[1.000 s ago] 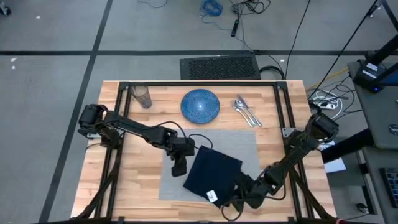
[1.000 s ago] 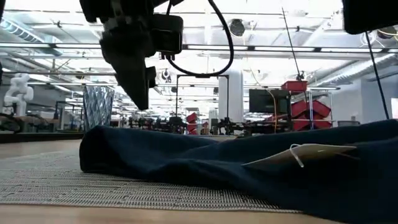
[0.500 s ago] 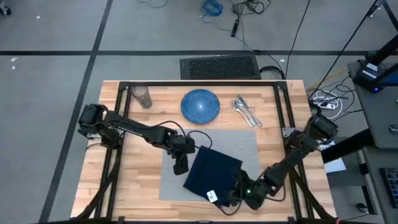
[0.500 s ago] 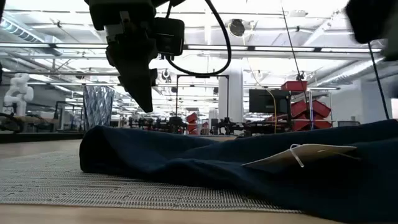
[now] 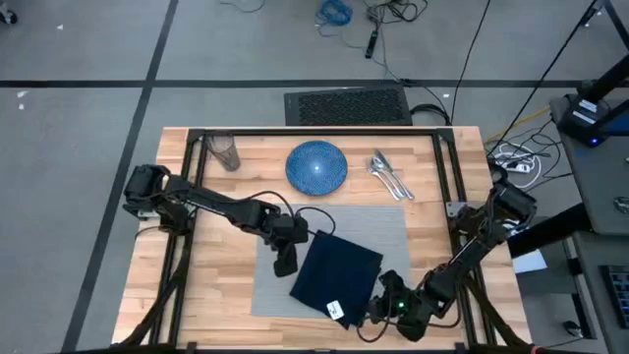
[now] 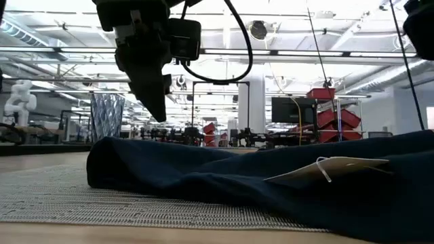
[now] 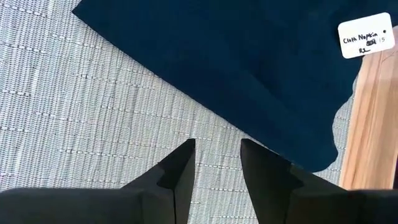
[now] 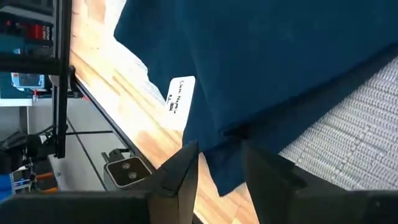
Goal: Set table place
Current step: Fold the blue table napkin
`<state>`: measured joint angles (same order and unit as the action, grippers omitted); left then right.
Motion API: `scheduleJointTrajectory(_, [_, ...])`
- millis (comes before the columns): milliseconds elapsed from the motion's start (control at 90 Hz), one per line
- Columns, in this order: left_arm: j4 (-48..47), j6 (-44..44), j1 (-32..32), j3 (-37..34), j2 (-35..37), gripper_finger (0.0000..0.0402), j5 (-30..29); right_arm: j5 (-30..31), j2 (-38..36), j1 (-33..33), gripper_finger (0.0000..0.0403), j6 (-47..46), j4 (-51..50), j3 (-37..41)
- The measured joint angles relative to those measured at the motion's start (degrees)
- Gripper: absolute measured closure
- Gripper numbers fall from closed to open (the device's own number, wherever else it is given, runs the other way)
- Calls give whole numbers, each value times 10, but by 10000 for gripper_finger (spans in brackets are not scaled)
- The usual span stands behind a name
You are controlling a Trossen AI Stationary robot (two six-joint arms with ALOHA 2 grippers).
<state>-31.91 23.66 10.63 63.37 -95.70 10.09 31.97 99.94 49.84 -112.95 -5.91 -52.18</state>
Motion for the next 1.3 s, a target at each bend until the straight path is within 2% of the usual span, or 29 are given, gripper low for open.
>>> scheduleJointTrajectory(300, [0, 0, 0, 0, 0, 288, 2, -7, 22, -12, 237, -19, 16, 0])
scheduleJointTrajectory(867, [0, -3, 0, 0, 0, 288, 2, -18, 24, -50, 236, -4, 6, 10])
scheduleJointTrajectory(1044, [0, -2, 0, 0, 0, 288, 1, -7, 24, -60, 236, -23, -38, 11])
scheduleJointTrajectory(1167, [-1, -2, 0, 0, 0, 288, 1, 22, 22, -58, 236, -46, -54, 11])
scheduleJointTrajectory(1300, [-3, -1, 0, 0, 0, 288, 1, 8, 6, -36, 236, -29, -36, 11])
